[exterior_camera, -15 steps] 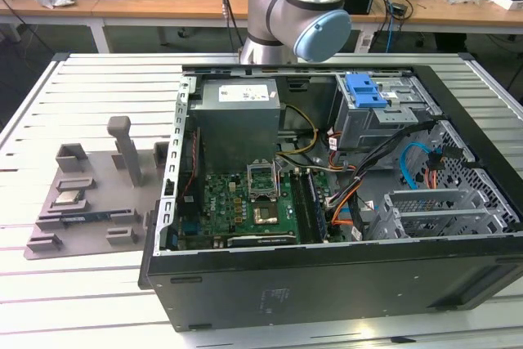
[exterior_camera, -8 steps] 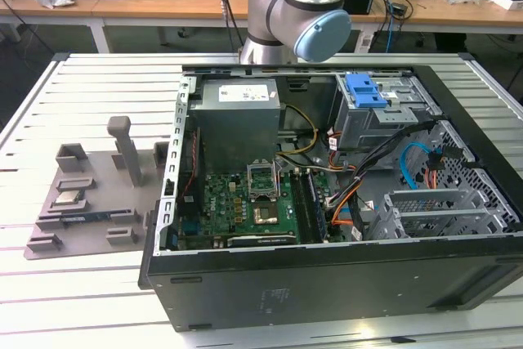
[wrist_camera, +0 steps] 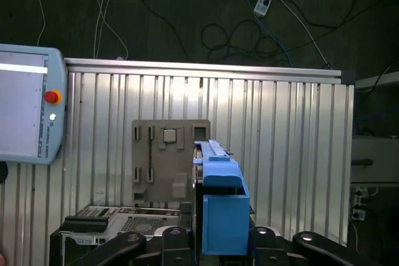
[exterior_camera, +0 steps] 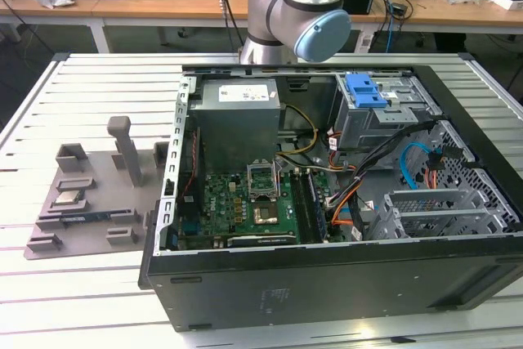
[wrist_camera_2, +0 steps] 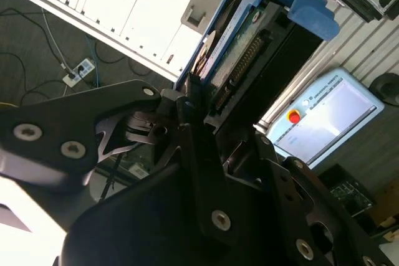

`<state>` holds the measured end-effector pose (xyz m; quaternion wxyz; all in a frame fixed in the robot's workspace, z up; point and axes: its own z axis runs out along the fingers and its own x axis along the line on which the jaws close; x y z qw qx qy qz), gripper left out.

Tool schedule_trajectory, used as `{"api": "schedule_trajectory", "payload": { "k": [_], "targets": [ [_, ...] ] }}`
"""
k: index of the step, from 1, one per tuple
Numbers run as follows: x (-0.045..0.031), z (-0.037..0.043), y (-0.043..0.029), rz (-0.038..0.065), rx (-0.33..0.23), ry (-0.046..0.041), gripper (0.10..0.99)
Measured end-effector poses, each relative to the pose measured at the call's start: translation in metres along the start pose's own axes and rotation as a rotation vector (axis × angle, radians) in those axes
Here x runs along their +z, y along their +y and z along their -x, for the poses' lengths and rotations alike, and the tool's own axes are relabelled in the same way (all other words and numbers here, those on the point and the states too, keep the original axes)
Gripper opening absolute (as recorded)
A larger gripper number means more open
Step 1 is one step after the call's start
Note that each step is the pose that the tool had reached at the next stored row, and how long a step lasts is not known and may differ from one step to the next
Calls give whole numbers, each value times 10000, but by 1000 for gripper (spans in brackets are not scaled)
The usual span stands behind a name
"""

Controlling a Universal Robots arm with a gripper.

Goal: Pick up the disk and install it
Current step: 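Pick up the disk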

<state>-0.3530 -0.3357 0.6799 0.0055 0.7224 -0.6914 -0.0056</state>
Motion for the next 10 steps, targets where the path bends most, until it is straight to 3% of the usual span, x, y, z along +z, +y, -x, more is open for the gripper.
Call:
{"api": "schedule_trajectory", "payload": {
  "k": [4, 10],
  "targets": [
    [4, -2, -23, 1, -1, -1, 365],
    [106, -17, -304, 11, -1, -1, 365]
  ]
}}
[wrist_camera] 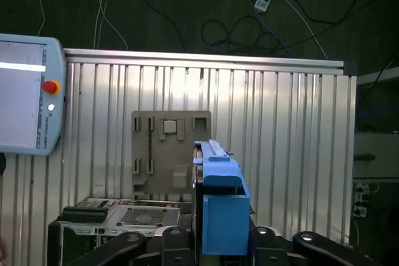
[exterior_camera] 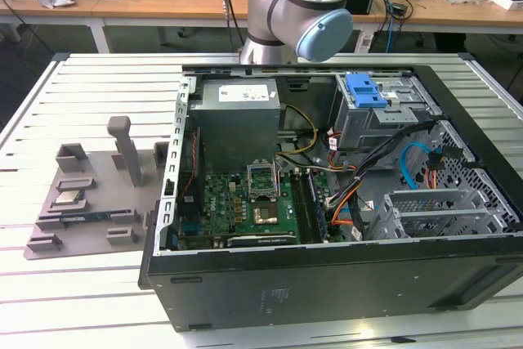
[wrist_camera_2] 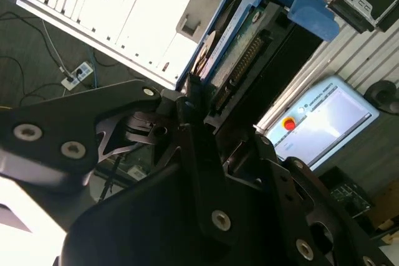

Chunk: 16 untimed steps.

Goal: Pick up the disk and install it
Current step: 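Pick up the disk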

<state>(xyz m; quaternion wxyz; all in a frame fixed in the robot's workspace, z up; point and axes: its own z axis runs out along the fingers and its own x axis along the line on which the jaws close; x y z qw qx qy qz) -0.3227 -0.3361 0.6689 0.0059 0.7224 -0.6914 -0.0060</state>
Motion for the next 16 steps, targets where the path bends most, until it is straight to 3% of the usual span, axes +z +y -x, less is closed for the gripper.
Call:
{"api": "schedule_trajectory", "payload": {
  "k": [2, 5, 13, 16],
  "targets": [
    [63, -6, -154, 4, 1, -1, 365],
    [116, -13, -301, 4, -1, 2, 365],
    [223, -26, -578, 4, -1, 10, 365],
    [266, -32, -729, 5, 0, 21, 365]
  ]
}}
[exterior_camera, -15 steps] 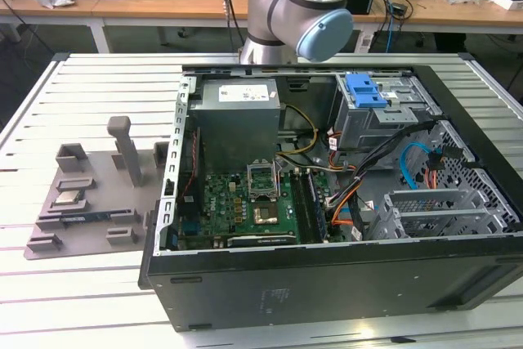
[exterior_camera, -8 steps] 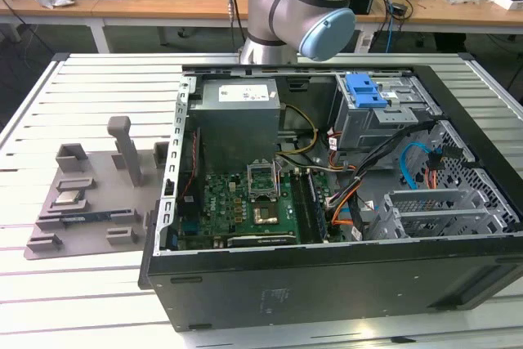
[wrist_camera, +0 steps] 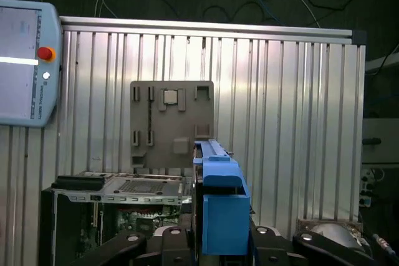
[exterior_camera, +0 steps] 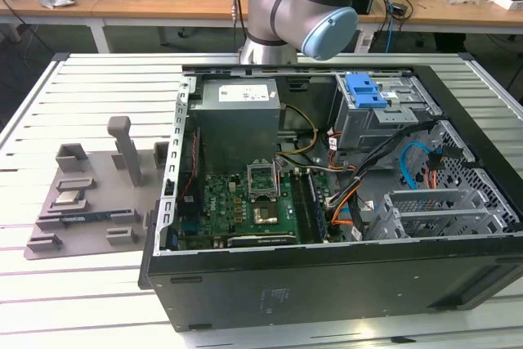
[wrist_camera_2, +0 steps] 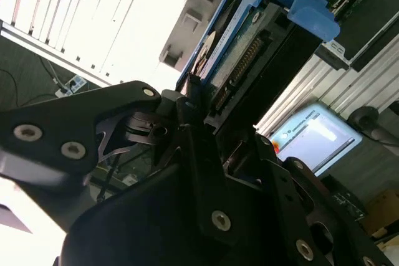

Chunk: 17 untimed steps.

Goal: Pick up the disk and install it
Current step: 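Pick up the disk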

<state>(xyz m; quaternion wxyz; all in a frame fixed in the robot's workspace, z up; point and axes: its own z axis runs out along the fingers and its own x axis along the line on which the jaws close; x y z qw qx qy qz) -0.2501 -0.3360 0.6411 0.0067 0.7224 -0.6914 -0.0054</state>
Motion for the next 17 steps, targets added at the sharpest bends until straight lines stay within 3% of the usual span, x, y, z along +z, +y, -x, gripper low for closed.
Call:
{"api": "schedule_trajectory", "payload": {
  "k": [1, 5, 9, 17],
  "targets": [
    [27, -3, -62, 1, -1, 3, 365],
    [93, -7, -161, 1, 1, 3, 365],
    [178, -13, -307, 0, 1, 2, 365],
    [304, -22, -510, 0, 1, 2, 365]
  ]
}}
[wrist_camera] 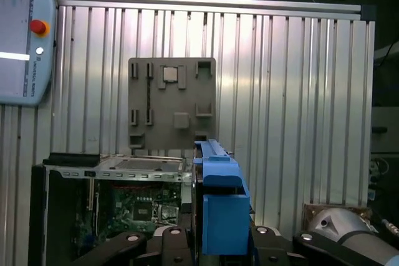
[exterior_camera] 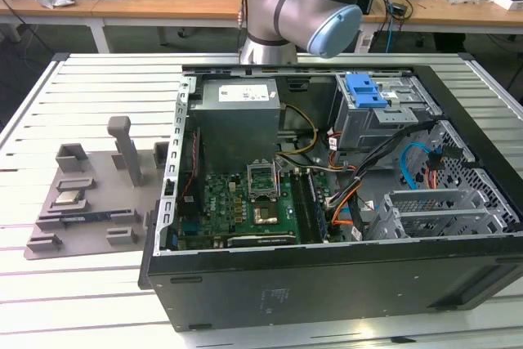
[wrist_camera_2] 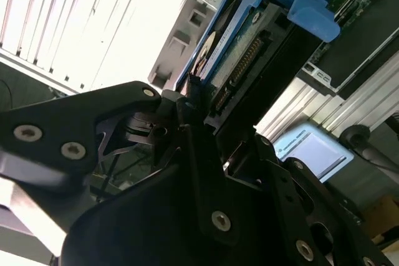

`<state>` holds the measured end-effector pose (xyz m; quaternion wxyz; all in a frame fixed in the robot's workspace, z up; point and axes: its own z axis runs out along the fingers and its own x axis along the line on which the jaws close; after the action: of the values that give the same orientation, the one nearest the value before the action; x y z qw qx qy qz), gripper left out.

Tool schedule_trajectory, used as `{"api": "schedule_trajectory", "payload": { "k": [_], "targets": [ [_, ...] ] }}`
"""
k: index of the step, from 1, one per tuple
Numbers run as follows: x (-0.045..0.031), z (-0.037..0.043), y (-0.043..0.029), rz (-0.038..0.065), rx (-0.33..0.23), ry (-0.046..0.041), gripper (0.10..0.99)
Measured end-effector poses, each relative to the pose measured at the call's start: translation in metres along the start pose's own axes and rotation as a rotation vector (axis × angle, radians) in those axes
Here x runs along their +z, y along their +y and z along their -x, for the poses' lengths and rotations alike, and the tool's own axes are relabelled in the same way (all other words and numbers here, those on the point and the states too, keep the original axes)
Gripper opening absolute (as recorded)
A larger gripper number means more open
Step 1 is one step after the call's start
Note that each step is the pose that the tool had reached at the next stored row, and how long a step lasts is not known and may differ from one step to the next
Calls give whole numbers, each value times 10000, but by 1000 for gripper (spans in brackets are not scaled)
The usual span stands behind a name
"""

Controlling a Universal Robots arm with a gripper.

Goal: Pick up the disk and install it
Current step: 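Pick up the disk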

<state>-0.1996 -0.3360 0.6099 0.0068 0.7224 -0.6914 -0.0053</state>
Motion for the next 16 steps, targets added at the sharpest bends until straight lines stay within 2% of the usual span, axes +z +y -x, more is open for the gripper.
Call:
{"api": "schedule_trajectory", "payload": {
  "k": [5, 8, 11, 13, 16],
  "targets": [
    [95, -6, -147, 1, 0, 1, 365],
    [173, -11, -266, 1, -1, 1, 365],
    [216, -14, -332, 0, 0, -1, 365],
    [286, -17, -418, 0, -1, 0, 365],
    [373, -21, -502, -1, 0, 0, 365]
  ]
}}
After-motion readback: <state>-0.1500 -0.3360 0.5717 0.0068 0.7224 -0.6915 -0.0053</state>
